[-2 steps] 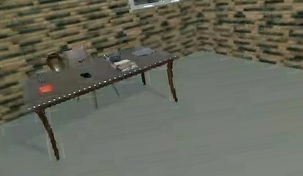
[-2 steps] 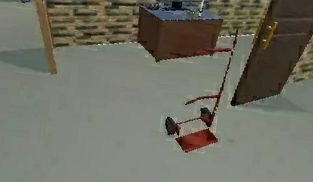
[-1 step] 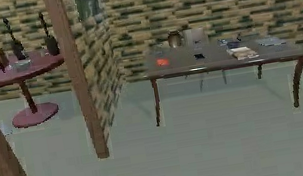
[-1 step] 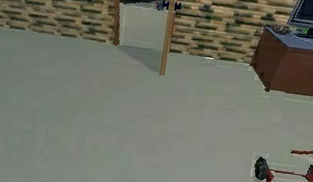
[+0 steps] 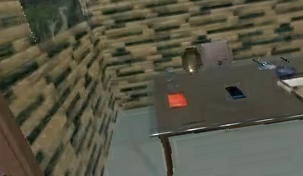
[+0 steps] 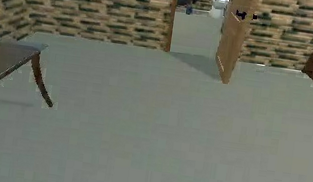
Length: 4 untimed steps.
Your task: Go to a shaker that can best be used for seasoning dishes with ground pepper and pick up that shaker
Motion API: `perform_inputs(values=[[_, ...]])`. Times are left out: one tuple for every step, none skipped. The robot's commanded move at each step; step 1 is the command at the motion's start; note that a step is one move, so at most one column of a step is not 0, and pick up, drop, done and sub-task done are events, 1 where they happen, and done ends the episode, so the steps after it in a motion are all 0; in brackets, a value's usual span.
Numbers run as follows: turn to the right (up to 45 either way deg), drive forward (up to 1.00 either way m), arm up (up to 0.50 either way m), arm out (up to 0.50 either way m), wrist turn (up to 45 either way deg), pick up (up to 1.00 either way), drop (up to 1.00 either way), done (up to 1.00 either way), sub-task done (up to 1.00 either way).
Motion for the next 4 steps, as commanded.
perform_inputs(values=[[-42.0,0.00,0.00,0.00,0.0,0.00,0.00,0.00,0.00],[0.0,0.35,0.00,0.00,0.0,0.00,0.00,0.00,0.00],[-42.0,0.00,0.00,0.00,0.0,0.00,0.00,0.00,0.00],[0.0,1.00,0.00,0.00,0.0,0.00,0.00,0.00,0.00]])
